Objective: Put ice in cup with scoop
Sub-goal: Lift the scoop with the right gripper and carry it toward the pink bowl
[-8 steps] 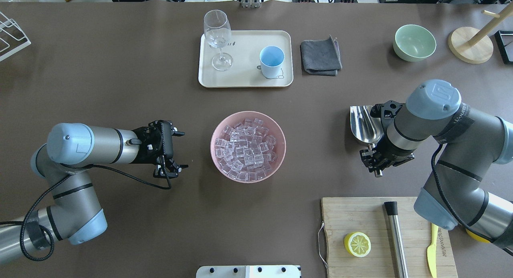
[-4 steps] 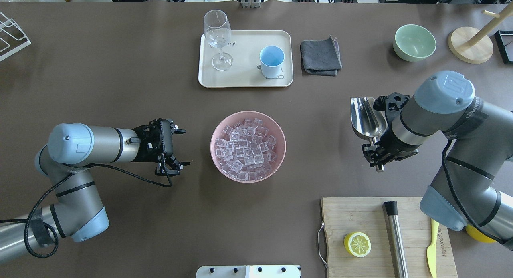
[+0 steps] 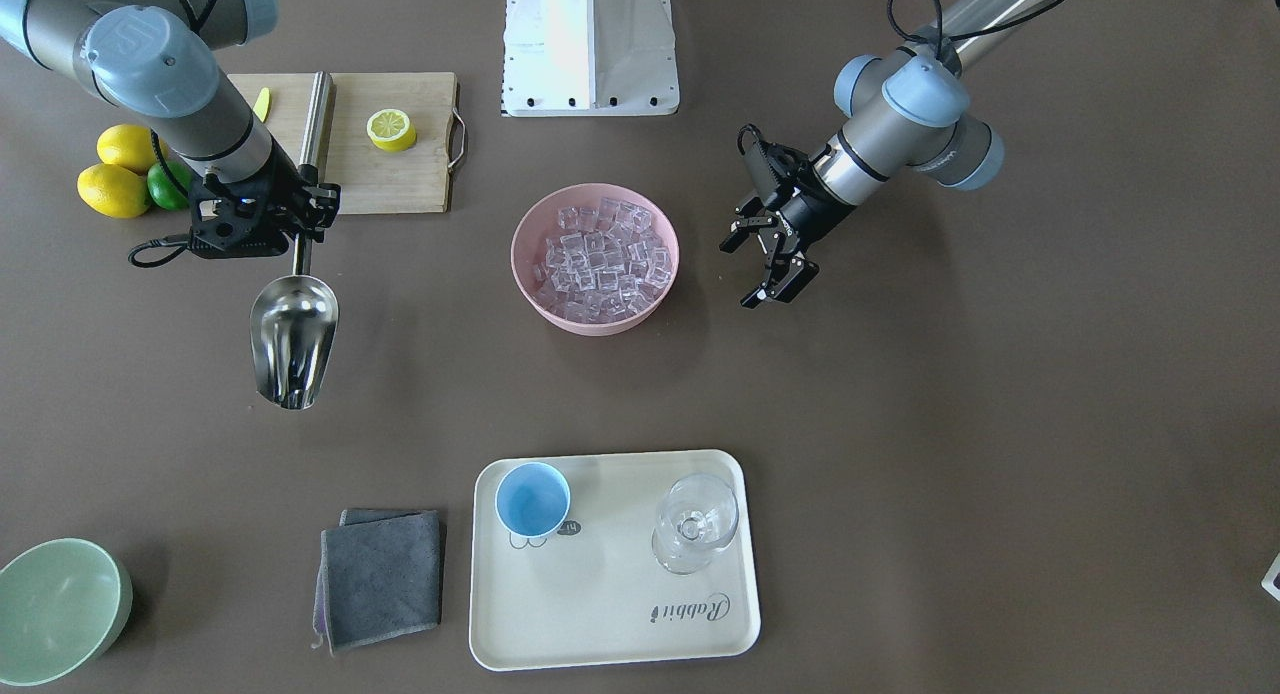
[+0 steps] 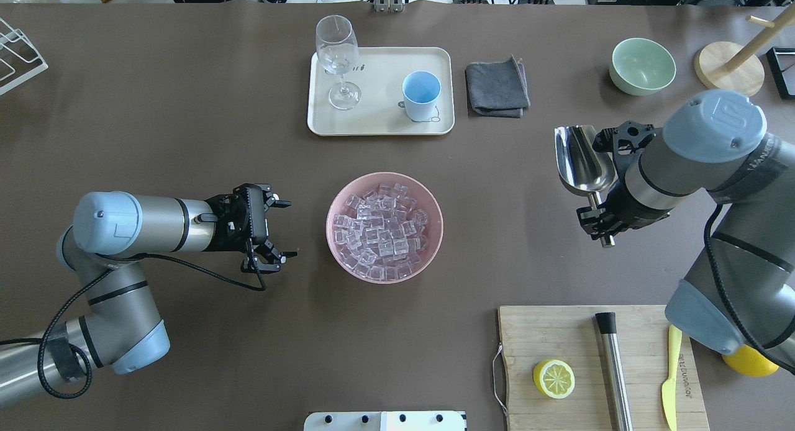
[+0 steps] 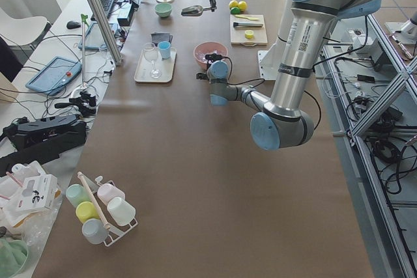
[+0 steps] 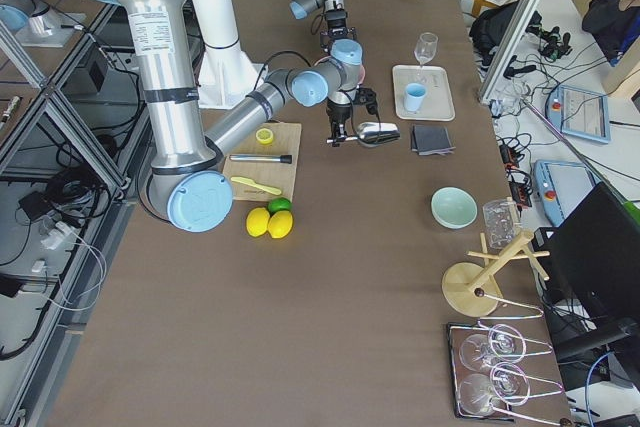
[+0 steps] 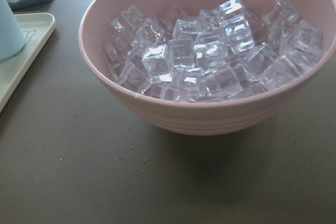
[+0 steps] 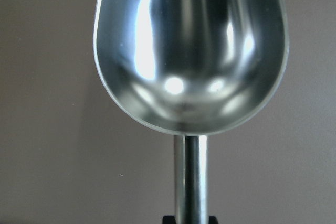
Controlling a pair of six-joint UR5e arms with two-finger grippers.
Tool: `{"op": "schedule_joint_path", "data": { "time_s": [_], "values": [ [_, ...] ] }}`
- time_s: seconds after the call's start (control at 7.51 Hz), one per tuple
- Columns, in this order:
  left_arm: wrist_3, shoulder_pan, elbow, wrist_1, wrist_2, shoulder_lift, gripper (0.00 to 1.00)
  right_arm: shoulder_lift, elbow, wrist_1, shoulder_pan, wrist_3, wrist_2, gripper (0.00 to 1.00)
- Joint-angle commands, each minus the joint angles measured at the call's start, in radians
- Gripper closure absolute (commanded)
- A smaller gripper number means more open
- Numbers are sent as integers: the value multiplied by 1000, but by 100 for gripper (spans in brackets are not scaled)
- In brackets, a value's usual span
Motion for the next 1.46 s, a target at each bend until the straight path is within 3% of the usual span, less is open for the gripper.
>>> {"op": "schedule_joint_path", "data": {
  "time_s": [0.0,0.13,0.27,0.4,0.53,0.67,0.93,1.06,1.33],
  "values": [
    [0,-28,21,-44,-52,-8,2,-1,-8,-75,26,-259,67,100],
    [0,-30,25,-44,-52,-14,2,-1,-16,-112,61,-303,130,100],
    [2,-31,33,-44,-50,-27,2,3,-25,-218,90,-461,135,100],
    [2,-33,56,-44,-40,-45,2,6,45,-347,98,-572,73,100],
    [5,-31,56,-44,-49,-47,2,10,85,-398,116,-669,12,100],
    [5,-30,58,-48,-52,-60,2,64,123,-540,127,-762,0,100],
    [8,-34,61,-116,-107,-68,2,378,57,-813,57,-782,-82,100],
    [6,-36,71,-114,-169,-68,2,481,39,-904,4,-780,-81,100],
    [5,-48,74,-113,-176,-68,2,676,-42,-1049,-93,-773,-70,100]
  ]
}}
